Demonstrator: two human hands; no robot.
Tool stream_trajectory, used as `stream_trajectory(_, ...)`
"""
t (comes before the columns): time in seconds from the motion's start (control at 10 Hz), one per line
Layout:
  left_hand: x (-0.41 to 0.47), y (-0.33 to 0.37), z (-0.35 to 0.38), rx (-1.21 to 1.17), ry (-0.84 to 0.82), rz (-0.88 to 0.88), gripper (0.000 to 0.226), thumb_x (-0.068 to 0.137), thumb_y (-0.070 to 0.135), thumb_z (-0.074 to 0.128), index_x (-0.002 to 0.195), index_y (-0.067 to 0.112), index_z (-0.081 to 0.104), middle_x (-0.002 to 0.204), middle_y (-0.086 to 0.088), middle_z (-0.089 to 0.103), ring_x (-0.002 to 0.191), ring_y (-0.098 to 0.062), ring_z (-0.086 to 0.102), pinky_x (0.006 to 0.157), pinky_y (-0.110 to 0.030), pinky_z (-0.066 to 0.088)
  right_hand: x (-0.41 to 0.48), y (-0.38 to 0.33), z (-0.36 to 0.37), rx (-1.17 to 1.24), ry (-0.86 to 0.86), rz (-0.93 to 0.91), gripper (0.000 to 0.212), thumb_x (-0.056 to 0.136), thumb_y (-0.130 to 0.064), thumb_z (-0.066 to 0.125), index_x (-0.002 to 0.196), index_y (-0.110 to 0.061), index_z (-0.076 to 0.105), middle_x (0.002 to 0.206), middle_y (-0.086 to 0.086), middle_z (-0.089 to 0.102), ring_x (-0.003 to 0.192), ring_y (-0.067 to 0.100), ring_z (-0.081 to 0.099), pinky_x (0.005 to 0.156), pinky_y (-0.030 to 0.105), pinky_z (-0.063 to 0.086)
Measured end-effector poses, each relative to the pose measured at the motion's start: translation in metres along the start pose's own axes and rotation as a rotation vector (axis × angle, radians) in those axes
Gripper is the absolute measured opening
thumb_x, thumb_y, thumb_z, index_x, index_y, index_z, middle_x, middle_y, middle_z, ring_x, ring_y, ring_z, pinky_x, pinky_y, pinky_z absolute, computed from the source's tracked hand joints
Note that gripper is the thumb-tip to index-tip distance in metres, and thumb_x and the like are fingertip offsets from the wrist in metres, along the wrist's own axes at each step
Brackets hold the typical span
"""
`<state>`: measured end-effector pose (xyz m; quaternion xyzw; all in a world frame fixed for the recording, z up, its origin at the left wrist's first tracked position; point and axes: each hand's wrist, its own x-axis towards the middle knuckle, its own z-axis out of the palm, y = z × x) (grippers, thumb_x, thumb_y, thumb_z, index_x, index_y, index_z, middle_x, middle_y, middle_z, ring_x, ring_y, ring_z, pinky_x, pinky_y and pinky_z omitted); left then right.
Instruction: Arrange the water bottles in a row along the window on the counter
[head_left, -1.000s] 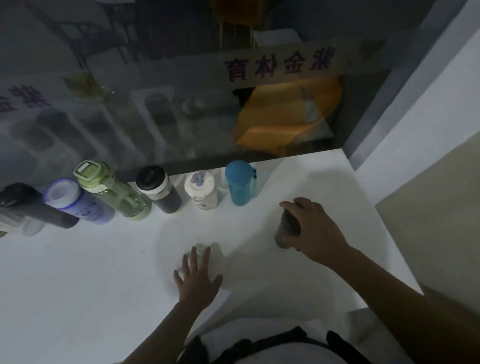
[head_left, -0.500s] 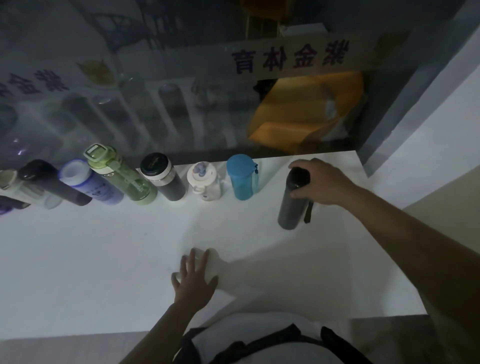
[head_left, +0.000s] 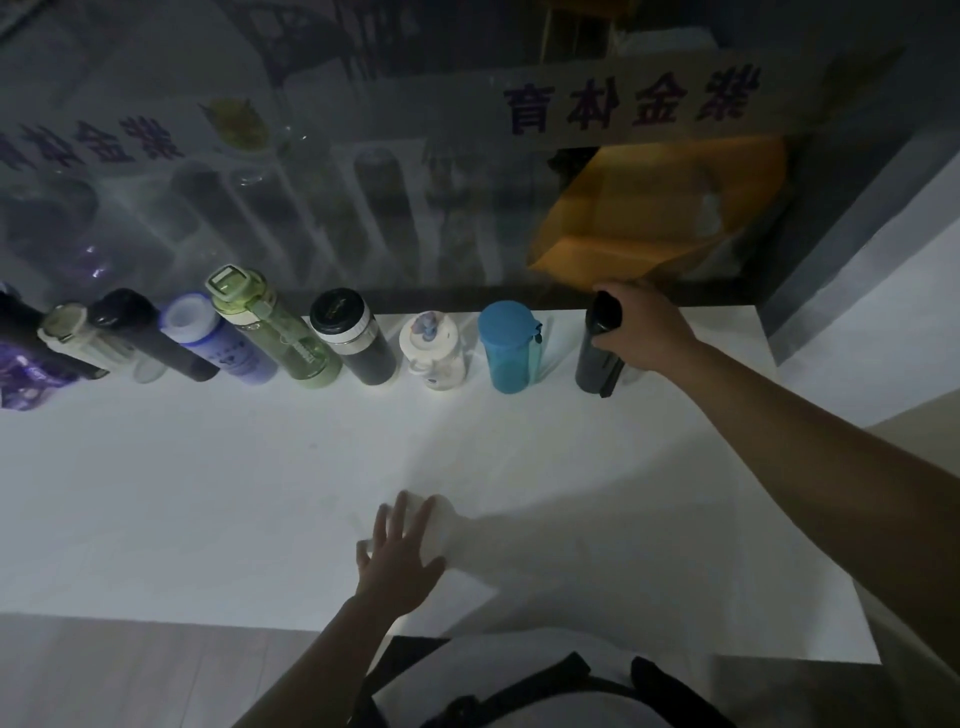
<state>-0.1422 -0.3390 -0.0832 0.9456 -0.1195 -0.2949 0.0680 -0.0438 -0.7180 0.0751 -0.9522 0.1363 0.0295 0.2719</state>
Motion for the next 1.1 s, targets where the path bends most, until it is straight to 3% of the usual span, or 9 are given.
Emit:
stream_trajectory(0.4, 0.0, -0.004, -0.006, 0.003, -0.015, 0.029, 0.082, 0.091, 0.051, 0.053, 0.151, 0.047, -0.002, 0.163, 0.004, -0.014, 0.151, -0.027, -0.008, 0.115, -0.058, 0.02, 0.002, 0.003, 0.005, -0.047, -0.025, 0.015, 0.077, 0.076, -0.035, 0.077, 0.141, -0.03, 0.035, 0.145, 0.005, 0.039, 0.131, 0.033, 0.042, 0.102, 0.052, 0.045)
stream_trajectory(0.8, 0.005, -0.016, -0.019, -0.075, -0.076, 0.053, 0.078, 0.088, 0.049, 0.058, 0.151, 0.045, 0.012, 0.163, 0.009, -0.003, 0.151, -0.023, 0.001, 0.111, -0.051, 0.034, -0.028, -0.012, 0.002, -0.038, 0.136, 0.04, 0.069, 0.079, -0.038, 0.072, 0.137, -0.03, 0.035, 0.144, 0.006, 0.041, 0.132, 0.036, 0.04, 0.103, 0.058, 0.042)
stream_trajectory(1.1, -0.023, -0.049, -0.036, -0.061, -0.065, 0.101, 0.076, 0.089, 0.054, 0.054, 0.152, 0.044, 0.011, 0.164, 0.003, -0.007, 0.151, -0.027, -0.003, 0.117, -0.055, 0.014, -0.12, -0.06, 0.031, 0.047, 0.122, 0.168, 0.078, 0.083, -0.036, 0.071, 0.148, -0.025, 0.028, 0.156, 0.007, 0.028, 0.137, 0.031, 0.036, 0.109, 0.049, 0.038)
